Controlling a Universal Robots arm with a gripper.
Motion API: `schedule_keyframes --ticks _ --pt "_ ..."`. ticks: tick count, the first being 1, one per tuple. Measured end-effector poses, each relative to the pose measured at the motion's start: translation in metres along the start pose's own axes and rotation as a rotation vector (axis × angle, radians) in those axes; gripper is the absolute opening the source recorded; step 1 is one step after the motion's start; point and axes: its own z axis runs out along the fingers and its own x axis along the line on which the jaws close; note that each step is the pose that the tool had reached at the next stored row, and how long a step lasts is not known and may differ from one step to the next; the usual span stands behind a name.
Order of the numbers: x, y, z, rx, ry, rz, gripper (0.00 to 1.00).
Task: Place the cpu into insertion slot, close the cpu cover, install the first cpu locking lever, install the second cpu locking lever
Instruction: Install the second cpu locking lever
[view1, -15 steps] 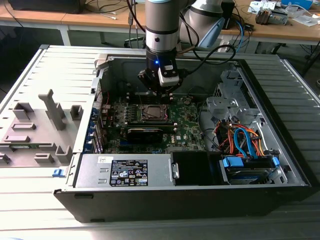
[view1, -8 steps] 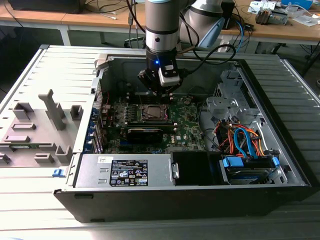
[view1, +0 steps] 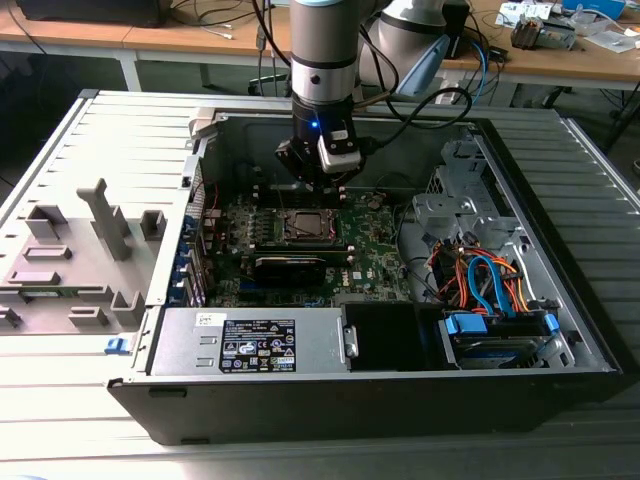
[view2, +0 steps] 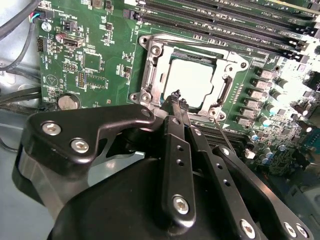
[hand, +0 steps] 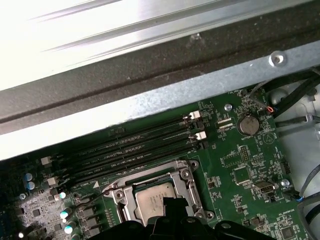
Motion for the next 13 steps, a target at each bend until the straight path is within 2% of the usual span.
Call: schedule_keyframes --ticks 13 --pt "0.0 0.0 0.0 -0.0013 -0.0004 -0.025 0.11"
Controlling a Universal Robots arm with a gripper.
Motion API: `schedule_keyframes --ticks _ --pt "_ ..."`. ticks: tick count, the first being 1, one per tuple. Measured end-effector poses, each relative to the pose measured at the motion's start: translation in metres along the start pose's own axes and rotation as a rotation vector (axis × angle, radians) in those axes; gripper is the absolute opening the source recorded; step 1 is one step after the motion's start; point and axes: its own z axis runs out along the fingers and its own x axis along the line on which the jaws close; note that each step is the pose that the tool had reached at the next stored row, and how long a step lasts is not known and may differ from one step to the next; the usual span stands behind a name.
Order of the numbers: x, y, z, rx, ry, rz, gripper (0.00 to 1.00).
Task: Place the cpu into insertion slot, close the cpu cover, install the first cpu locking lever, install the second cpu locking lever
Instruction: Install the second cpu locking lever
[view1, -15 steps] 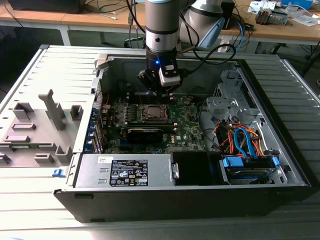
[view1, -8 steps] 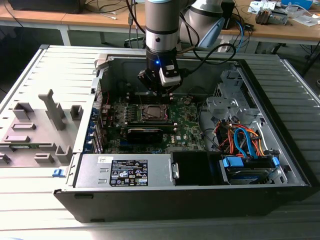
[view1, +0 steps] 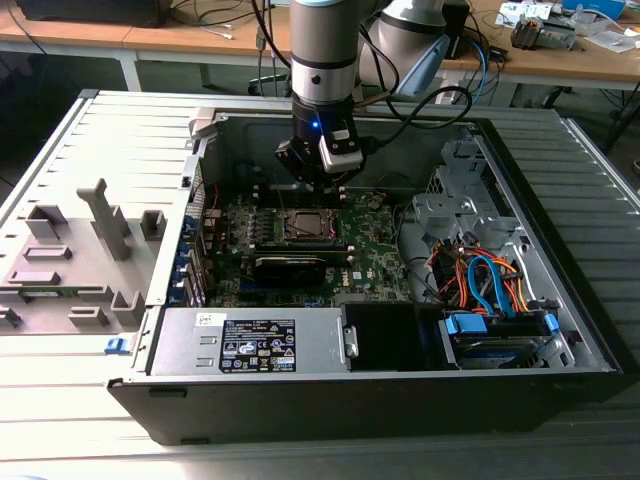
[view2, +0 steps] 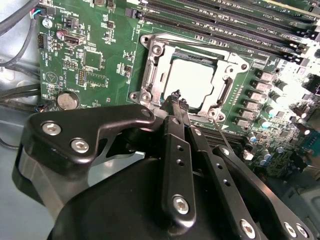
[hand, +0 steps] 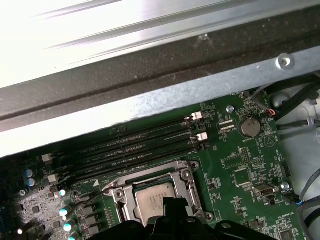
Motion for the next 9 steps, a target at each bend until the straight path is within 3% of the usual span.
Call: schedule_keyframes --ticks 9 --pt "0.0 0.0 0.0 -0.001 -0.0003 -0.019 0.11"
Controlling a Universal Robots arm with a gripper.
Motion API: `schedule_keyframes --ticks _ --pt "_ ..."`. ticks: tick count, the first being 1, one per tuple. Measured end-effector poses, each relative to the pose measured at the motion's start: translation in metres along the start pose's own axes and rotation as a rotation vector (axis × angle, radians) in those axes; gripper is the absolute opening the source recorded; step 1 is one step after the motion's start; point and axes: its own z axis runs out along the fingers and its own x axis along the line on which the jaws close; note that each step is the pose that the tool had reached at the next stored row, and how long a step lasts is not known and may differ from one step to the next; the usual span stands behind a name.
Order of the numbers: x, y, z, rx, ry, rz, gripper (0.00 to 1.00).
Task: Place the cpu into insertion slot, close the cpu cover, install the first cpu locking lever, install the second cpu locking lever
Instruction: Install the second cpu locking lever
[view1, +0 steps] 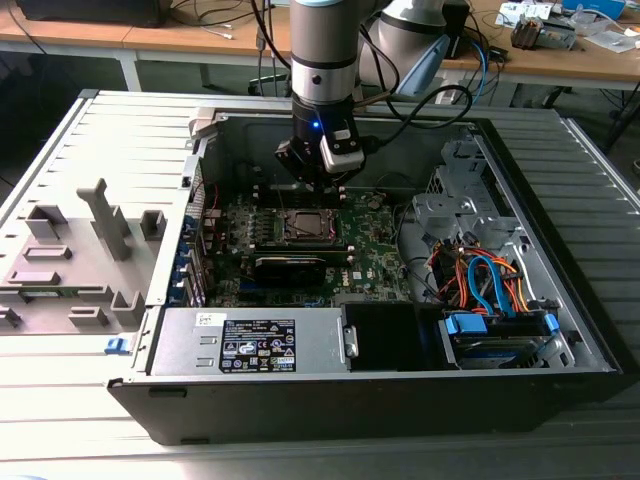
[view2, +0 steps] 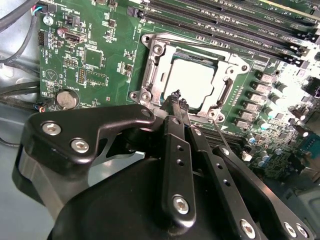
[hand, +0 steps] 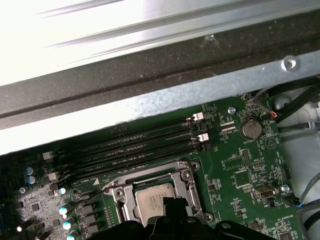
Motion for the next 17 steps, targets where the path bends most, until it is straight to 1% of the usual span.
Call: schedule_keyframes --ticks 17 --pt "0.0 0.0 0.0 -0.0018 -0.0005 -0.036 0.11"
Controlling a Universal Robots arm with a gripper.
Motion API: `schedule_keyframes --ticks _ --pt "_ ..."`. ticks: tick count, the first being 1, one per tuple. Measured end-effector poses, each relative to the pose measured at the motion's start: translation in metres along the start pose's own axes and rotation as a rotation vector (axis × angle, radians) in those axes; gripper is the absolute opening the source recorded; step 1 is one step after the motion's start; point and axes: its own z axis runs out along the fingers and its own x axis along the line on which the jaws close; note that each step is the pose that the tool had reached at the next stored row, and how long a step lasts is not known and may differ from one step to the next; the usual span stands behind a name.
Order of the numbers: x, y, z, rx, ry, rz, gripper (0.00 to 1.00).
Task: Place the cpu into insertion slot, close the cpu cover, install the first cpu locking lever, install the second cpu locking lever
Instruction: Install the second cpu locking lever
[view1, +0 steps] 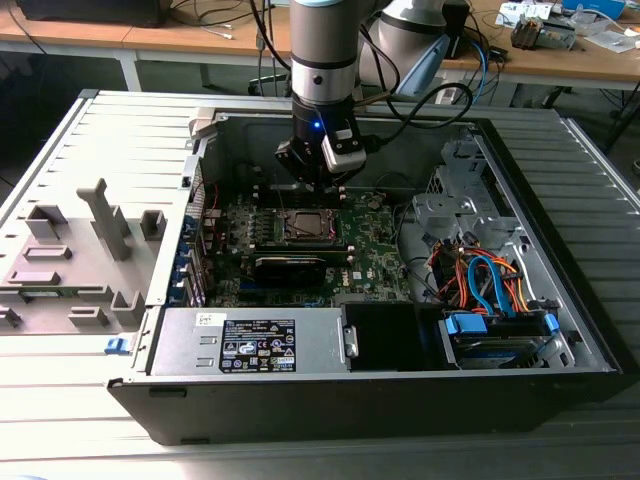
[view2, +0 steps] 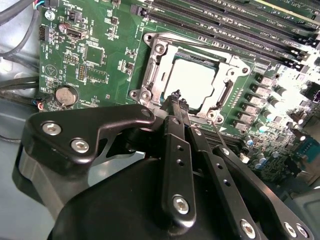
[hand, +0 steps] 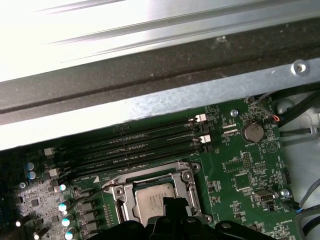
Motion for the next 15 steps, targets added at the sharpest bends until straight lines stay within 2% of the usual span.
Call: schedule_keyframes --ticks 15 --pt "0.0 0.0 0.0 -0.0016 -0.0004 -0.033 0.11"
